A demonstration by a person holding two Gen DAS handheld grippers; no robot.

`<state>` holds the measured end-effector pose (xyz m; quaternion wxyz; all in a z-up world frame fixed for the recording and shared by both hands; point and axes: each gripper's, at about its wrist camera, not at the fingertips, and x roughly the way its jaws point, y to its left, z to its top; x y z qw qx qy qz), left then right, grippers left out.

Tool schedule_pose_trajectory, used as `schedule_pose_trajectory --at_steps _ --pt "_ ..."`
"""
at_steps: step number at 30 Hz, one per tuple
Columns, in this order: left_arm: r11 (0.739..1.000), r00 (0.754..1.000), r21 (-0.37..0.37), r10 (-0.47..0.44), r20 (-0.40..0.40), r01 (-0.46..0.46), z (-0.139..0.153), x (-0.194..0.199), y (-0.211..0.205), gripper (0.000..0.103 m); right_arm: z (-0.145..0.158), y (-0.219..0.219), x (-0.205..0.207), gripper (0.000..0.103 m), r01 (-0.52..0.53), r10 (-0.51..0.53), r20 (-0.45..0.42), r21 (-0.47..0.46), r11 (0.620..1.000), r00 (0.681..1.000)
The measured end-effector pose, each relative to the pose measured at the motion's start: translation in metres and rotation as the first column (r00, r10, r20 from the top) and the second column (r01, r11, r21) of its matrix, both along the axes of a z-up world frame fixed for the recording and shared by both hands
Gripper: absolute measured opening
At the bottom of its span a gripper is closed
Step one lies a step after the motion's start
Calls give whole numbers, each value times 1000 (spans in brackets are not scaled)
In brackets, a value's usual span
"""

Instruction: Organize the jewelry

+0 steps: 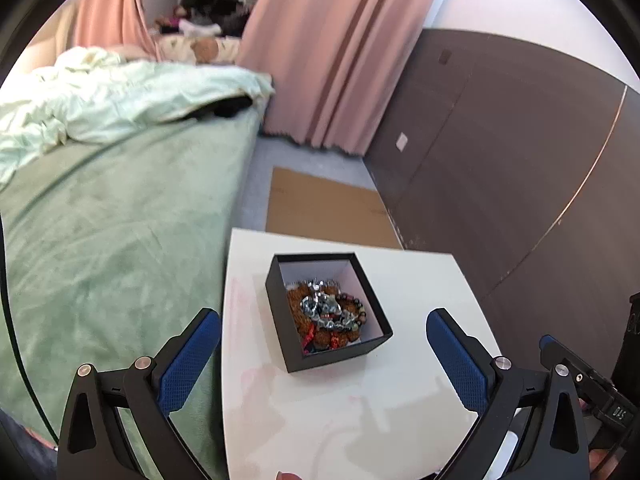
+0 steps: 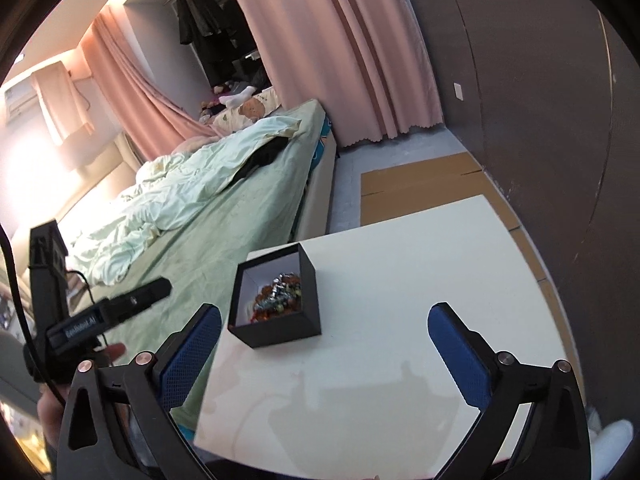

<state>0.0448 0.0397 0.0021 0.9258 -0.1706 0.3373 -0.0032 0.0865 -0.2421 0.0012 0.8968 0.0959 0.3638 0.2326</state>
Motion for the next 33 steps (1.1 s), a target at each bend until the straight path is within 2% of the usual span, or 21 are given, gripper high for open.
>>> schedule_pose_trajectory --at_steps 2,6,10,14,18,22,33 --pt "999 999 46 28 21 -29 4 -8 -5 103 3 -3 -3 103 -19 19 -1 7 1000 1000" --pt "996 999 87 -3 46 -1 9 -19 -15 102 4 -11 -8 103 -6 6 -10 39 999 1000" --pt "991 996 133 -28 82 17 14 -34 -21 102 5 -13 -14 103 -8 8 13 8 1000 1000" --pt "983 994 182 -15 112 -5 18 -43 -23 103 5 -12 -23 103 -13 14 34 -38 999 999" --pt "985 993 173 -19 116 -2 19 -47 -20 103 2 -12 -27 103 -25 27 38 -61 998 999" --pt "980 991 200 -42 127 16 21 -51 -24 103 2 -12 -29 103 -23 28 52 -82 996 998" --pt "979 989 203 -50 137 21 26 -59 -27 102 9 -16 -36 103 7 -1 70 -77 997 998"
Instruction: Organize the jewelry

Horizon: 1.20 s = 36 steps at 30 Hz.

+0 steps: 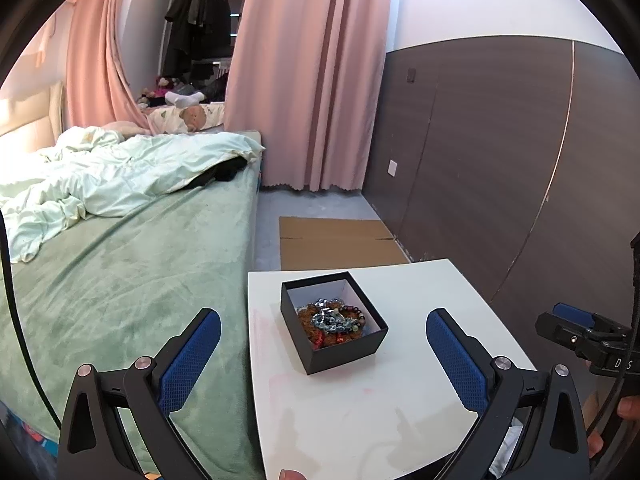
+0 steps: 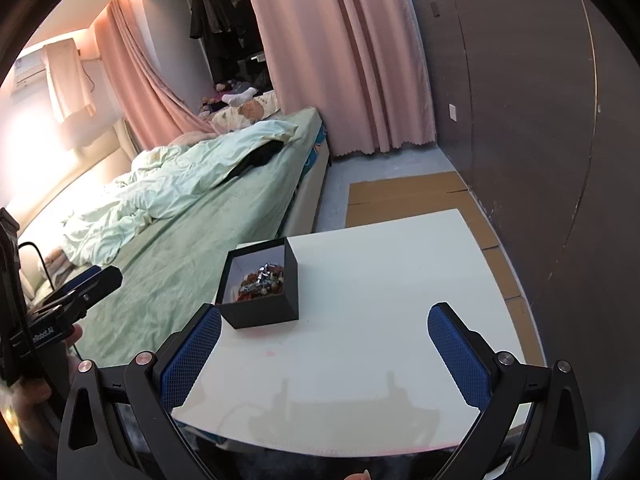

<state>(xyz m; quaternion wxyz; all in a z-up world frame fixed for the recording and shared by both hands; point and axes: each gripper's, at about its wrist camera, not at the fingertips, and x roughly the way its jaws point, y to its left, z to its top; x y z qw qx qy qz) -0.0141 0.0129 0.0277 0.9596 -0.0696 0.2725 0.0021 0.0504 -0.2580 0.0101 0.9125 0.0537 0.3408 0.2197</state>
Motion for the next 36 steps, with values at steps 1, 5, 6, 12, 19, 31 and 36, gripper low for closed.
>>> schedule_pose_trajectory --at_steps 1,5,6,12,19,31,36 --pt "1000 1000 2 -3 3 3 1 -2 -1 103 1 0 -1 103 -1 1 4 -1 1000 1000" --pt "1000 1000 9 -12 5 12 4 -5 -5 103 6 0 -6 103 -12 12 23 7 1000 1000" --pt "1000 1000 8 -14 7 14 5 -7 -6 103 7 0 -7 103 -12 12 26 8 1000 1000" --pt "1000 1000 9 -3 16 3 9 -10 -6 103 8 -1 -13 103 -27 26 33 10 1000 999" --pt "1000 1000 13 4 9 -4 6 -10 -9 103 9 0 -17 103 -35 35 39 -2 999 999" --pt "1000 1000 13 2 6 -2 3 -5 -4 103 6 -1 -13 103 -26 26 32 3 1000 999" --pt "1000 1000 12 6 5 -6 2 -5 -3 103 6 -1 -12 103 -29 29 36 -1 1000 999"
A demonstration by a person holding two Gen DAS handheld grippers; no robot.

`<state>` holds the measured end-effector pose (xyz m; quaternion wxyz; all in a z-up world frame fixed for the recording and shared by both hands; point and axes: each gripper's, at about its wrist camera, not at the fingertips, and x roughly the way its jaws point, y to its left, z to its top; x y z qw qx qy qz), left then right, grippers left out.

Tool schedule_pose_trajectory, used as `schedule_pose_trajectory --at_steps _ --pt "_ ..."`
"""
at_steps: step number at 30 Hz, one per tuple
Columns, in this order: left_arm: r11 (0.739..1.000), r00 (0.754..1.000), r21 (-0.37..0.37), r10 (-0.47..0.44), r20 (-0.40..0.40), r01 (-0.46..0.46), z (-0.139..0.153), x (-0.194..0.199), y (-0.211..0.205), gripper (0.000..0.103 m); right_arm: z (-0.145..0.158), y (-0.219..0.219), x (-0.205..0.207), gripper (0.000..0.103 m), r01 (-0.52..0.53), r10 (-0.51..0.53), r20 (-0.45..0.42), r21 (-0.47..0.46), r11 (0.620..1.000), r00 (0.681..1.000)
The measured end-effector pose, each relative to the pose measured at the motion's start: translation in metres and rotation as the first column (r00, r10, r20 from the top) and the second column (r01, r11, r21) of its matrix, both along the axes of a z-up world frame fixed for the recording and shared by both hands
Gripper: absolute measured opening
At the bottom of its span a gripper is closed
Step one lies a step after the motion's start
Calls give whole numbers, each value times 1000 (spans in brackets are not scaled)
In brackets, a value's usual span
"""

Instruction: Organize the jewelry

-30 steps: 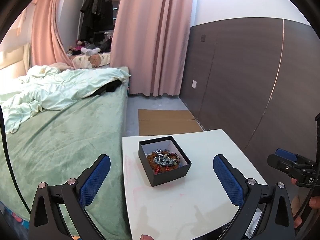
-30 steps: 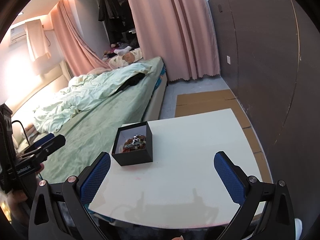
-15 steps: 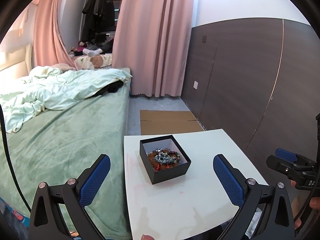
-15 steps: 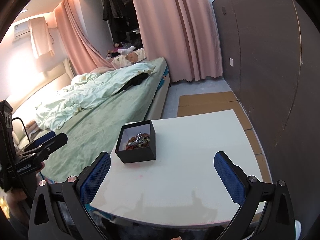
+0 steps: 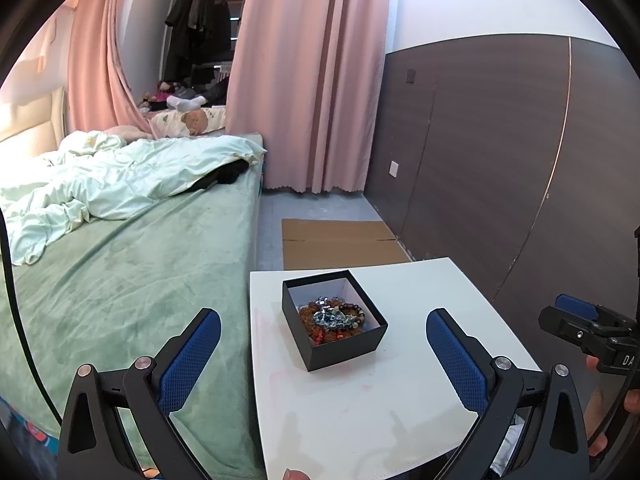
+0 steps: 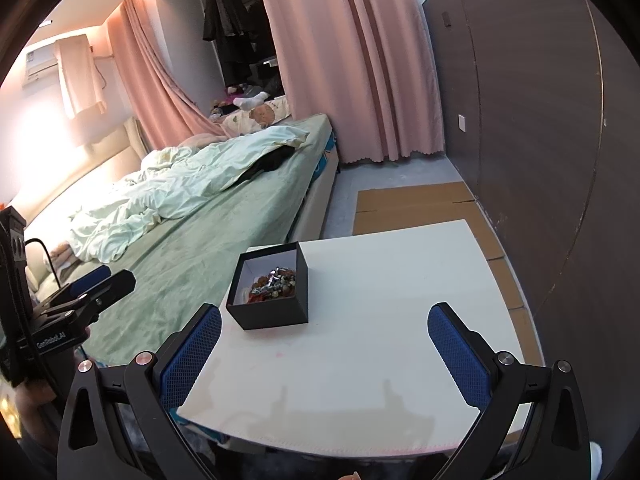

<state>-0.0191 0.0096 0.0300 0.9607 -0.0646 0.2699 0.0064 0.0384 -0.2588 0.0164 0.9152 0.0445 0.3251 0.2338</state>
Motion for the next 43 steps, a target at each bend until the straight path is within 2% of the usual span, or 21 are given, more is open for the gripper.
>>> schedule_pose_trajectory --at_steps 24,31,35,43 --pt "1000 999 8 29 21 -29 -2 -4 1 103 4 0 -2 103 5 -5 6 -12 1000 1000" --pt "997 998 26 68 14 -69 -3 -2 2 103 6 3 -4 103 4 -4 6 -31 999 1000" --pt "998 998 14 68 4 -68 -3 -1 2 103 5 0 -2 103 6 -6 -4 -25 1000 1000" --pt "999 999 38 33 2 -33 -3 3 -1 103 3 2 0 103 8 -8 -10 -29 1000 1000"
